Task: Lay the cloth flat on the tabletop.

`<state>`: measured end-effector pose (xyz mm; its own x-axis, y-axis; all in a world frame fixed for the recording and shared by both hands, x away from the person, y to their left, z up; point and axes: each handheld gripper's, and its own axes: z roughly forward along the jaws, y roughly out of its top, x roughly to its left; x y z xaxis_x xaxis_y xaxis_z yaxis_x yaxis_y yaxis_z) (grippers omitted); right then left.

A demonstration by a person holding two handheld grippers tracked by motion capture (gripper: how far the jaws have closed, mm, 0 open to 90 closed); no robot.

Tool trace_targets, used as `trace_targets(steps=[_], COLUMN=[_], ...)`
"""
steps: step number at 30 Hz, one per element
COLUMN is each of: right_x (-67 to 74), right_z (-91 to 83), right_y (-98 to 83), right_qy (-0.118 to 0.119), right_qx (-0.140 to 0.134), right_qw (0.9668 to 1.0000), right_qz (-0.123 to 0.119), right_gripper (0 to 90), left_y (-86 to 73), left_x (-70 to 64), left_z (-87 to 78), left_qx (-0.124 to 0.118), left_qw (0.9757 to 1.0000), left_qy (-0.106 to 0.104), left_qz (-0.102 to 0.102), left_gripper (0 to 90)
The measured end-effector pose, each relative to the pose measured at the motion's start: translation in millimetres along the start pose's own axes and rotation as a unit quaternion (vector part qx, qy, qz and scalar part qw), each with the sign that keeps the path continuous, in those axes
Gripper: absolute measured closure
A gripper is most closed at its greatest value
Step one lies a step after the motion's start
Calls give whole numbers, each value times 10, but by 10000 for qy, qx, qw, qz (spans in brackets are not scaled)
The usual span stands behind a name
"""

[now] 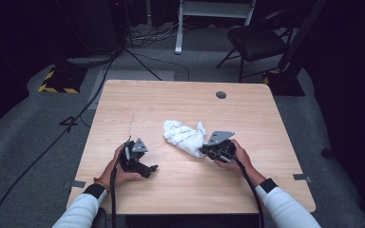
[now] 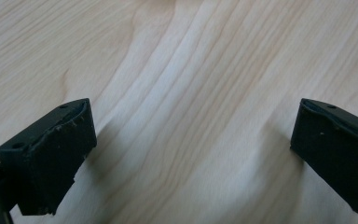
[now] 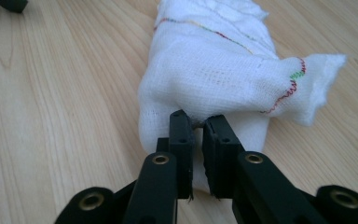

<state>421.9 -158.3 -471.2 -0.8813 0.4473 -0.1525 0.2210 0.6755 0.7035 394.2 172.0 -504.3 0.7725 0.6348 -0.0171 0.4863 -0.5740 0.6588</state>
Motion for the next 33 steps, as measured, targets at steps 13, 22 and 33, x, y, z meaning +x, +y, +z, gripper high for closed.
trace_targets(steps=[13, 22, 33], right_x=[-95, -213, -388], right_z=[-308, -464, -600], right_y=[-296, -468, -630], right_qy=[-93, -373, -885], right_qx=[9, 102, 245], right_qw=[9999, 9990, 9946], right_qz=[73, 204, 478], right_gripper=[885, 887, 887], left_y=[404, 536, 673], left_x=[-134, -222, -97], left_z=[267, 277, 289], left_qx=[-180, -318, -571], left_qw=[9991, 9971, 9953], left_qy=[-354, -526, -701], left_qz=[165, 454, 338], left_gripper=[164, 261, 416])
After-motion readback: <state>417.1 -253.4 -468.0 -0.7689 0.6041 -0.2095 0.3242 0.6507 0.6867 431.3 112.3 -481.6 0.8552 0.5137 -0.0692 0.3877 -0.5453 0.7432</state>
